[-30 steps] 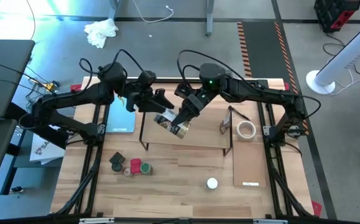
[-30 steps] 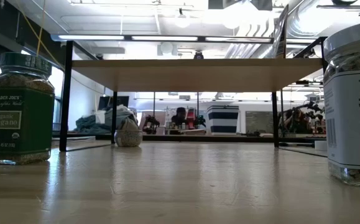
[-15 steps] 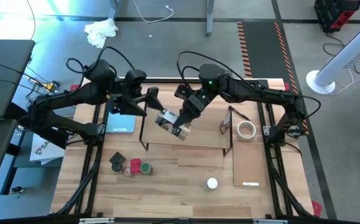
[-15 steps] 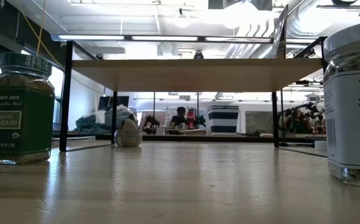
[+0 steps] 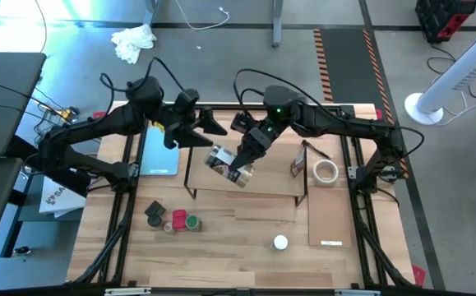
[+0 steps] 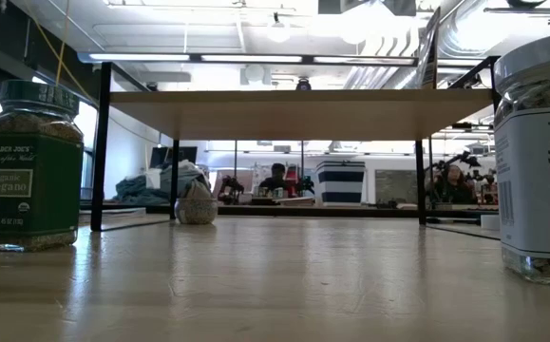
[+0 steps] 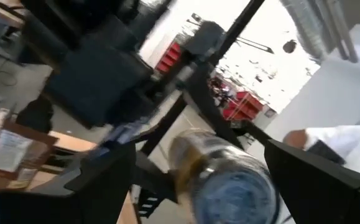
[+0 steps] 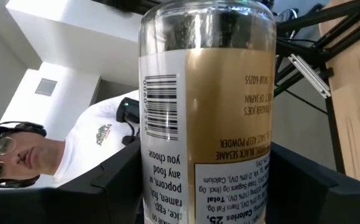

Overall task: Shelf spices
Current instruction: Put the brown seasoning bottle on the shelf

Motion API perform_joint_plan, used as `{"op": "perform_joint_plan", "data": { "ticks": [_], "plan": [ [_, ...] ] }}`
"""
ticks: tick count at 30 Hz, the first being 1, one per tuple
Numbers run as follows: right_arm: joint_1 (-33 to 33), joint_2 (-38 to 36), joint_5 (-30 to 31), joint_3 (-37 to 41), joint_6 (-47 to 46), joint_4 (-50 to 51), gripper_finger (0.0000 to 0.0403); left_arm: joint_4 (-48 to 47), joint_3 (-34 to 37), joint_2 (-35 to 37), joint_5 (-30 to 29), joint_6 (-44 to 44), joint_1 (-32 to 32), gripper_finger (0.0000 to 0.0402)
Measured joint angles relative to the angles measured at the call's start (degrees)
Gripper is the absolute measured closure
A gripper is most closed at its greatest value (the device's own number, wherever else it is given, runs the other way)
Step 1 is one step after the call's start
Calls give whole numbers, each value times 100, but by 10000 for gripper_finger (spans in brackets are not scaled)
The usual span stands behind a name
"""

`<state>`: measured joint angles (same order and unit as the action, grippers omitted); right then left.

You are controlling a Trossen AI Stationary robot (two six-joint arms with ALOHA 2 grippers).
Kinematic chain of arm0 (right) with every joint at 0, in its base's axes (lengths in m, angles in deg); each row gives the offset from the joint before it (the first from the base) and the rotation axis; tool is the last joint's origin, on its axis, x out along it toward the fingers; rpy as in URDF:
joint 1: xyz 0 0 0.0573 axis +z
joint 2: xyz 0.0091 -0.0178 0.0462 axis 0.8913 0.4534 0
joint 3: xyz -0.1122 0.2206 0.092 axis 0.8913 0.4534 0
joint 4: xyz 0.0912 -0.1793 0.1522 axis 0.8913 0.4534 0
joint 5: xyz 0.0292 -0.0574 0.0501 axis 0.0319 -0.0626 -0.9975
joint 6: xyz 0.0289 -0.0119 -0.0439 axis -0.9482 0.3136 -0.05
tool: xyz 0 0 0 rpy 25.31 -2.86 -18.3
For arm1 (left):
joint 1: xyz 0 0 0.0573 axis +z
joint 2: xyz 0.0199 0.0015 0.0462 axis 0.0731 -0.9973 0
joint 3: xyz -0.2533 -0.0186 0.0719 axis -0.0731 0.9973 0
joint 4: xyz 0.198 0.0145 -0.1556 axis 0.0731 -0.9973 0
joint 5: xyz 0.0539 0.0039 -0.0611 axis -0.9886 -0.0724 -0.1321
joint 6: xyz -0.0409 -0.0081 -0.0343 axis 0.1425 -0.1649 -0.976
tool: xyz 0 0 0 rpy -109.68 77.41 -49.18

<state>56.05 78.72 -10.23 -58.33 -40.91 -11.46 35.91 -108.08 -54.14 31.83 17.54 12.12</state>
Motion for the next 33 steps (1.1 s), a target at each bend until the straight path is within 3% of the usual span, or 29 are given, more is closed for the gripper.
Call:
{"op": "perform_joint_plan", "data": {
  "ticks": [9, 18, 25, 33],
  "plan": [
    [-13, 0, -2, 0, 52, 2, 136, 170, 0, -28, 299, -398, -217, 48],
    [-15, 0, 134, 0, 52, 6, 136, 316, 0, -225, 240, -554, -338, 48],
    [-9, 0, 126, 0, 54, 4, 136, 460, 0, -219, 235, -1303, -467, 49],
    [-11, 0, 206, 0, 55, 0, 136, 481, 0, -219, 217, -1302, -473, 49]
  ]
}}
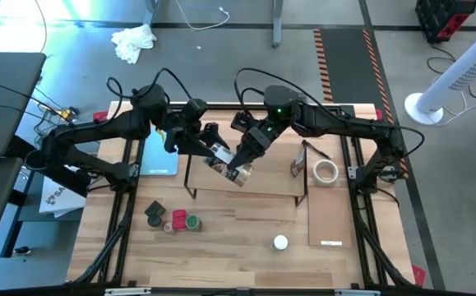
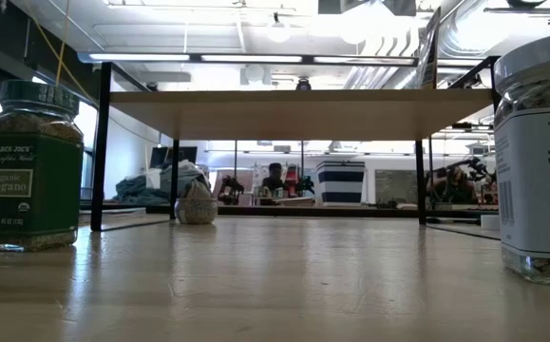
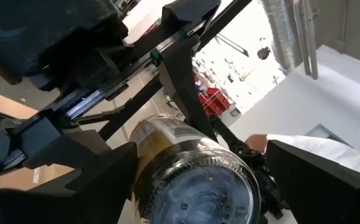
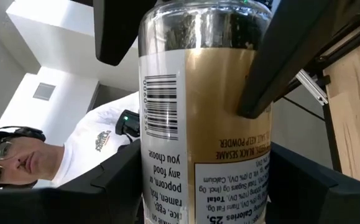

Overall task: Shelf spices
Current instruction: Put the brown seasoning bottle on the shelf

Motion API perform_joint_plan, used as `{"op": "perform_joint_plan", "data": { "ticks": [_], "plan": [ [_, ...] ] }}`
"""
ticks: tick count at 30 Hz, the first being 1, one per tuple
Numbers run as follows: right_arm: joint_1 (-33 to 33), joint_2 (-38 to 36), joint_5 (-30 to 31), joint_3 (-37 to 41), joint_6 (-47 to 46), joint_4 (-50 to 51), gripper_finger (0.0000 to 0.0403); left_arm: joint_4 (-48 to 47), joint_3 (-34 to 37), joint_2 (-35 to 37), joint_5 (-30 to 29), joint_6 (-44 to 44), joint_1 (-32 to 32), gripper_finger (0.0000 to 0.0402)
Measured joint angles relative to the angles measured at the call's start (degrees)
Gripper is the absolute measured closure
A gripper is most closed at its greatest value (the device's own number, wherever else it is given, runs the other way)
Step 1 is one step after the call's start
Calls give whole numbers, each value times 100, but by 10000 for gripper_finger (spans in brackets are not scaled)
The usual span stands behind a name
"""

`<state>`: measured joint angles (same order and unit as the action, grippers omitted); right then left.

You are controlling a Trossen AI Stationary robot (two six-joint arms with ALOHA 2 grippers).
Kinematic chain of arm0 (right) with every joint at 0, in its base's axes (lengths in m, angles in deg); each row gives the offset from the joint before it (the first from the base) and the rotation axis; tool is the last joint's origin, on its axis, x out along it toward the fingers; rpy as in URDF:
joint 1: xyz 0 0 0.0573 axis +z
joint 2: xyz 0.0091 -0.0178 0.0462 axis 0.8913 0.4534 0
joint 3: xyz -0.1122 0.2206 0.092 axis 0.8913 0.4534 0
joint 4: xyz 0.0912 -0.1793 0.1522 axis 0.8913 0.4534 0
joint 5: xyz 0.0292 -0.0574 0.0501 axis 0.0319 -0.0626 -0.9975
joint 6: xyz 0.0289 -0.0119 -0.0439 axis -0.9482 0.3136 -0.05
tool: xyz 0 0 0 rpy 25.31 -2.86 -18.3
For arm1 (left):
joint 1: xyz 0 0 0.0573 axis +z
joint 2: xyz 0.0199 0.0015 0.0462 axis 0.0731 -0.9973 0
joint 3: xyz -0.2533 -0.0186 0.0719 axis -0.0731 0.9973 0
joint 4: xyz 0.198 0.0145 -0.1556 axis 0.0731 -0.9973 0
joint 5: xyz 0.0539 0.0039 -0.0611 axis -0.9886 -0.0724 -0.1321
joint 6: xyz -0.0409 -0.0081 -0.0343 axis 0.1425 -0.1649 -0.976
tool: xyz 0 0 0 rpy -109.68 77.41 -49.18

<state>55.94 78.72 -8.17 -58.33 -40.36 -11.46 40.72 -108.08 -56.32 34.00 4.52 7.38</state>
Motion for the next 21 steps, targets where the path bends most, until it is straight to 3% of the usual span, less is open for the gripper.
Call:
{"op": "perform_joint_plan", "data": {
  "ticks": [15, 18, 21],
  "plan": [
    [-37, 0, 280, 0, 43, 4, 136, -444, -4, 0, -114, 430, -50, 50],
    [-39, 0, 264, 0, 7, 2, 136, -487, -4, 0, -119, 549, -50, 69],
    [-37, 0, 221, 0, -52, 18, 136, -496, -4, -13, -149, 611, -72, 112]
  ]
}}
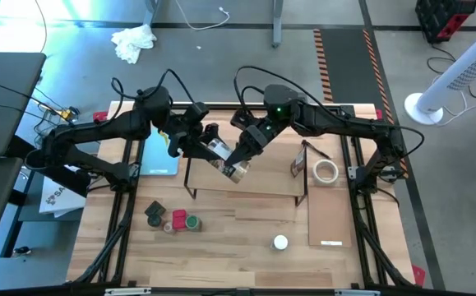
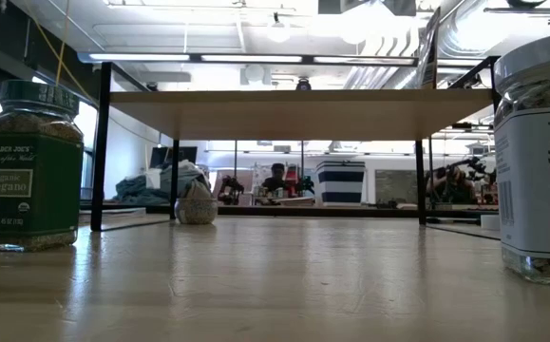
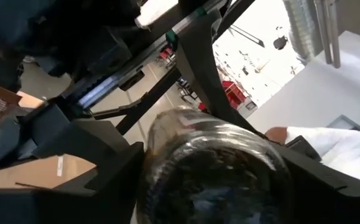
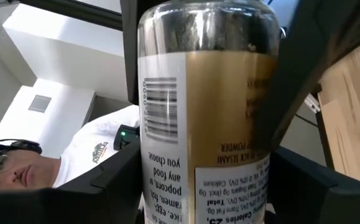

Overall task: Shelf spices
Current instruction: Put the brown seasoning bottle on the shelf

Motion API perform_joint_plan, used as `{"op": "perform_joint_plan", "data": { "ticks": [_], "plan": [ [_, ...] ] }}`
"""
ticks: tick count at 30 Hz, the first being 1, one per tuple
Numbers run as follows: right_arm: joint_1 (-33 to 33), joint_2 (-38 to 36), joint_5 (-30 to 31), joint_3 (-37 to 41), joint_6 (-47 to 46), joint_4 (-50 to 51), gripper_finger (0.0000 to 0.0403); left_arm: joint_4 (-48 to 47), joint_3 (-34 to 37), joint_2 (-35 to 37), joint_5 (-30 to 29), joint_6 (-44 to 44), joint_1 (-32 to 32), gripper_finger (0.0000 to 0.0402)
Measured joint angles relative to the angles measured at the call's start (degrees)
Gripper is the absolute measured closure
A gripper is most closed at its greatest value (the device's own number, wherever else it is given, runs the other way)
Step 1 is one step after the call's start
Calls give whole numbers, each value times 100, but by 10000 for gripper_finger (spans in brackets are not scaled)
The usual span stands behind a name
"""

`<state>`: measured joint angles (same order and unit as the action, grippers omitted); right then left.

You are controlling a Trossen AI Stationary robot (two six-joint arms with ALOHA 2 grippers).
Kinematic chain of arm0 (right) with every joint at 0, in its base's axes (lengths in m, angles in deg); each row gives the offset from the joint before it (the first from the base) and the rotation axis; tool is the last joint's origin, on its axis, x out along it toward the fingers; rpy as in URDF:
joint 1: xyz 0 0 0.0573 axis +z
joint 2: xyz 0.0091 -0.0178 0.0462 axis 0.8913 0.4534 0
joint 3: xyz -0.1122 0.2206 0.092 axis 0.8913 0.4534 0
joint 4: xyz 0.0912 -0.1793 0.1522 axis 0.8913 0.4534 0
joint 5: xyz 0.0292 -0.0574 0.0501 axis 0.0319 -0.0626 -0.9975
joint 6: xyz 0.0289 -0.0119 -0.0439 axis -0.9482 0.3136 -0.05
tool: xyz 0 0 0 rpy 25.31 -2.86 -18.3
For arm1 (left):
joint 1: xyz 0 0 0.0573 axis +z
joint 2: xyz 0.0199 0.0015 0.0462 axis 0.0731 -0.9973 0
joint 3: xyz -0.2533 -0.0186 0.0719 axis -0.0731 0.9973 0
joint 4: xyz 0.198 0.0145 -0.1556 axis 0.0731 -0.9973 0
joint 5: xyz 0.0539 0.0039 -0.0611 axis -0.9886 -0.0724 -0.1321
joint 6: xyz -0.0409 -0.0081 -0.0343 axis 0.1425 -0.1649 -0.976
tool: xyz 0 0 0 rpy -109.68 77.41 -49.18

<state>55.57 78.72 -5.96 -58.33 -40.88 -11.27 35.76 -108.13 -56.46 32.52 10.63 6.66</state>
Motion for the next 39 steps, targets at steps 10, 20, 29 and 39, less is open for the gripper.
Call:
{"op": "perform_joint_plan", "data": {
  "ticks": [10, 20, 29, 39],
  "plan": [
    [13, 0, -12, 1, -52, -34, 136, 46, 0, -7, -50, 37, -15, 129],
    [-124, -102, -103, 13, -101, -665, 40, 125, -11, 116, 274, 131, 428, 129],
    [-417, -103, 208, 13, -21, -1142, 77, 190, -4, 399, 232, 55, 1115, 129],
    [-767, -102, 424, 13, 29, -1249, 85, 146, 0, 586, -118, 81, 1429, 129]
  ]
}}
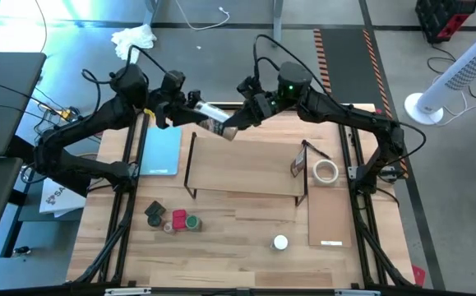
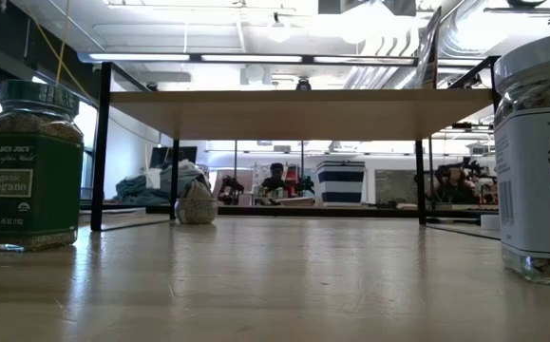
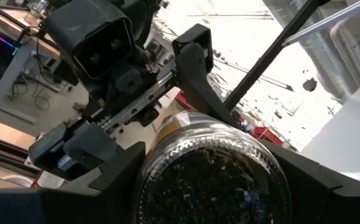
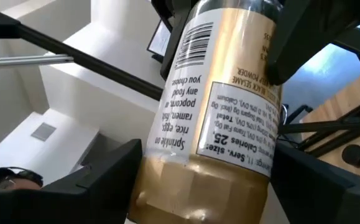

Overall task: Shelf spices
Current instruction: Put the brown seasoning bottle on the shelf

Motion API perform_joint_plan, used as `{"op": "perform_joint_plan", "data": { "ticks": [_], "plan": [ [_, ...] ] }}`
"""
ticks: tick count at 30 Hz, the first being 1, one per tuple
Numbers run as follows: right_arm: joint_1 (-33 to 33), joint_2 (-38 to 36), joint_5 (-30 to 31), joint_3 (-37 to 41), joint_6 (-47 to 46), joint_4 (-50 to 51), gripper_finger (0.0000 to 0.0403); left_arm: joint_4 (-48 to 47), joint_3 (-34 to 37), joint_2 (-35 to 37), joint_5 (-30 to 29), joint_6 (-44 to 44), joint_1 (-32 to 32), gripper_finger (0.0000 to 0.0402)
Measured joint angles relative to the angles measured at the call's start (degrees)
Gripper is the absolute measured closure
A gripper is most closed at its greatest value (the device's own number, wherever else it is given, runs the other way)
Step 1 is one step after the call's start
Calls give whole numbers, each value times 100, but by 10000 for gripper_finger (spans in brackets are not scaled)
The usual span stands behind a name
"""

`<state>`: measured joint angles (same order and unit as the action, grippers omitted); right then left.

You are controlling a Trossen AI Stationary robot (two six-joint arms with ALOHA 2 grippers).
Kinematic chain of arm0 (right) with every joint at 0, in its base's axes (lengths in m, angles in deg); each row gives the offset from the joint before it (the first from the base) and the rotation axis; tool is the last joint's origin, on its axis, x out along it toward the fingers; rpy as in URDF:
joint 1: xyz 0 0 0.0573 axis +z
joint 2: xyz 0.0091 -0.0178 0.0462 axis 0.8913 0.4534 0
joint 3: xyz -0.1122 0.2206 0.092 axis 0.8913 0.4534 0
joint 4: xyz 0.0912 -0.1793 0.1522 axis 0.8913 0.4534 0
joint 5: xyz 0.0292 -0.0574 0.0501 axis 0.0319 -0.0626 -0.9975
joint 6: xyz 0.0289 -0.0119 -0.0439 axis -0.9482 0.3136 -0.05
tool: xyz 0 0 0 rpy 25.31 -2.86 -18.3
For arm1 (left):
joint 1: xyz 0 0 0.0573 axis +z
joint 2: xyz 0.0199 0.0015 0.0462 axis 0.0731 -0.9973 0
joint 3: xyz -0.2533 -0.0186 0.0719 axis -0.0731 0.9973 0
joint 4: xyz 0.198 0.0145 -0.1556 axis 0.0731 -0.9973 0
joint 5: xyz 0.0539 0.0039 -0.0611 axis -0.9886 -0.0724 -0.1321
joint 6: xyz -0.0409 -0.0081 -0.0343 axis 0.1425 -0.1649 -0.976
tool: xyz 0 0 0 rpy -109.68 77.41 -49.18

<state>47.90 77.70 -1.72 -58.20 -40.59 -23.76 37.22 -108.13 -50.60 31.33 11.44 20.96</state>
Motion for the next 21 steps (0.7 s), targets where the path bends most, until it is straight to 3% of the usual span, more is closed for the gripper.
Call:
{"op": "perform_joint_plan", "data": {
  "ticks": [10, 21],
  "plan": [
    [-26, -5, -140, -2, -303, 115, 82, -429, -4, 20, 32, 218, 40, 129],
    [-329, -10, -75, -7, 96, 120, 75, -554, -4, 83, -144, 221, 278, 130]
  ]
}}
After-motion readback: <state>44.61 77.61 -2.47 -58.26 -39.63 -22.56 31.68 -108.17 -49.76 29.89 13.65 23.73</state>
